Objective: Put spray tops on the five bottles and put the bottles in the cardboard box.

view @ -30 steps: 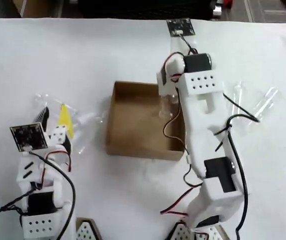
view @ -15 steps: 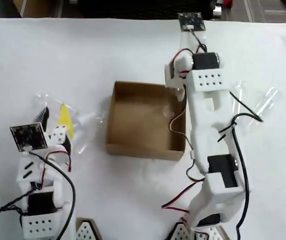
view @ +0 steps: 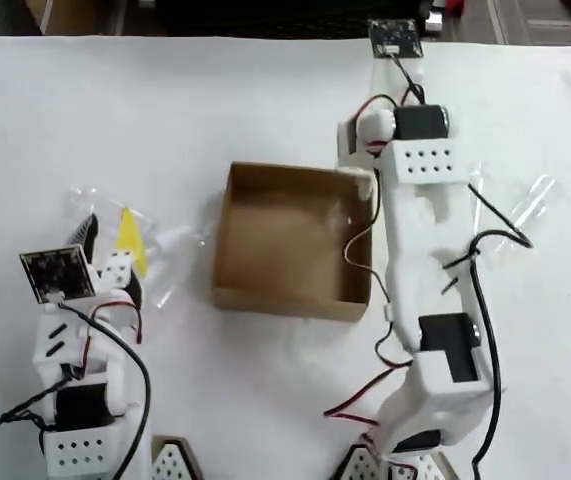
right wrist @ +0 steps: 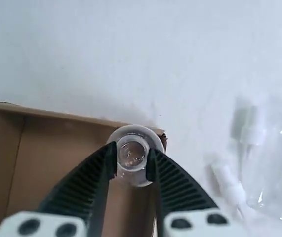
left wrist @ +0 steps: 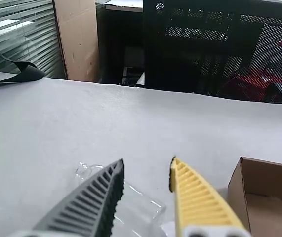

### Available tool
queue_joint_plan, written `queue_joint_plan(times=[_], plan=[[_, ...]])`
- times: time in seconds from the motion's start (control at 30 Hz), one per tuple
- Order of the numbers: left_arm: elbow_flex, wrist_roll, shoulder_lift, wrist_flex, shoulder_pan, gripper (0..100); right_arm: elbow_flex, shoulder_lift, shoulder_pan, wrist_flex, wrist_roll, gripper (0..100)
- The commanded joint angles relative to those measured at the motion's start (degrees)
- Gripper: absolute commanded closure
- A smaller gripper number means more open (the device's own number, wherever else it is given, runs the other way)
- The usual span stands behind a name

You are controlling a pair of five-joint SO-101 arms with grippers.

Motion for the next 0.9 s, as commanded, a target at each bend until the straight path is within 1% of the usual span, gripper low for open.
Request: queue_joint_plan(times=[0.0,0.13,0.33,0.57,0.77,0.87], plan=[[-0.3,-0.6,-0.8,-1.1,0.7,85,-0.2,-4.2,0.4,0.0,0.0,98.1],[-0.3,-0.6,-0.8,-1.1,1.0,85,2.8,-4.4,0.3,-1.8,0.0,98.1],[-0.3,-2.3,-0.8,-0.8,2.2,85,8.9,-4.4,0.1,-8.2,0.1,98.1],[-0.3,-2.3,-0.8,-1.0,2.2,85,9.8,-4.5,-0.2,-8.4,-0.1,98.1],[-0.3,-2.4,-0.8,-1.0,2.3,85,12.7,-9.5,-0.2,-8.7,-0.3,98.1],[-0.3,-2.5,-0.8,-0.9,2.3,85,18.2,-13.1,-0.2,-12.3,-0.2,98.1]])
